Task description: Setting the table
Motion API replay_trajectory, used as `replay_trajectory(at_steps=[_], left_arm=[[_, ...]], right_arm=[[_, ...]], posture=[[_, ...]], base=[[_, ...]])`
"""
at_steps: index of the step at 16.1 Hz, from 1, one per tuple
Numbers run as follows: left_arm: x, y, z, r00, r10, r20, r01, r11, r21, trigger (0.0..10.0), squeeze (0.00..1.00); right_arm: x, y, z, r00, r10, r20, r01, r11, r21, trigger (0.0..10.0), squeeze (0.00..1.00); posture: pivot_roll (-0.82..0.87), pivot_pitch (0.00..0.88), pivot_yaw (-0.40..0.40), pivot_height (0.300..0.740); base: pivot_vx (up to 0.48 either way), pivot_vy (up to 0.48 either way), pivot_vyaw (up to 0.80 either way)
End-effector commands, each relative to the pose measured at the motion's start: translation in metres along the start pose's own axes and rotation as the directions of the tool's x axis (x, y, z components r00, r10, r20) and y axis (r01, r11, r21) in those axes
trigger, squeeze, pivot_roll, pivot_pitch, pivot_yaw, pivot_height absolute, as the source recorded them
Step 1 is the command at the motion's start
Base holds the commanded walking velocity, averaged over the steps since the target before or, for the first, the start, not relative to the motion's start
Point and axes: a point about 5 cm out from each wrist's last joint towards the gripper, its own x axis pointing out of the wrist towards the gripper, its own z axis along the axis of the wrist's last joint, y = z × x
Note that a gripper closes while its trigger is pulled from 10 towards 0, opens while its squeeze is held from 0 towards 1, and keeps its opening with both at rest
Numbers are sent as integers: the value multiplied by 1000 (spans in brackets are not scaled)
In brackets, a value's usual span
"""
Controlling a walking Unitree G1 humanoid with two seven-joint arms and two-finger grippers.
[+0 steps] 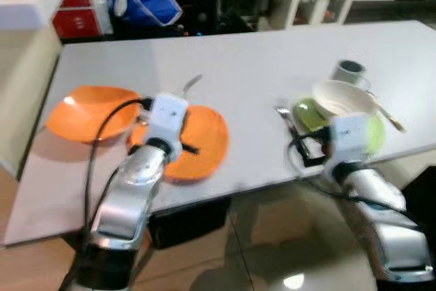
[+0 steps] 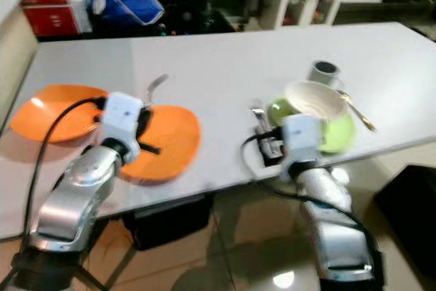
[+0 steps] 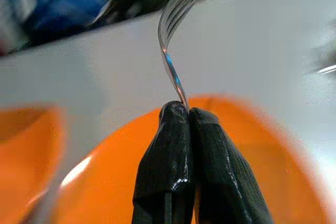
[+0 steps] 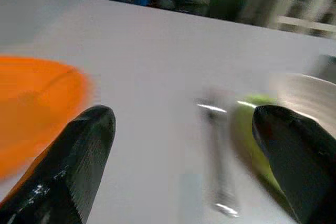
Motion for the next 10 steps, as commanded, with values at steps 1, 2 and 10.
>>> replay_trajectory(at_steps=[1, 2, 10], left_arm=[[1, -1, -3, 999, 21, -29, -22, 1000, -18, 10000, 0], [2, 1, -7, 997, 43, -61, -46, 998, -50, 10000, 0], [39, -13, -21, 982, 17, -190, -45, 989, -142, 10000, 0]], right_arm=[[-3, -5, -1, 1000, -3, -12, 3, 1000, -20, 10000, 0], [-3, -4, -3, 1000, 5, -20, -5, 1000, -22, 10000, 0], [-3, 6, -6, 991, 124, -40, -126, 991, -49, 10000, 0]], posture=[[20, 0, -45, 740], [16, 0, -47, 740], [-27, 0, -48, 740]], base=[[0, 0, 0], [0, 0, 0], [0, 0, 0]])
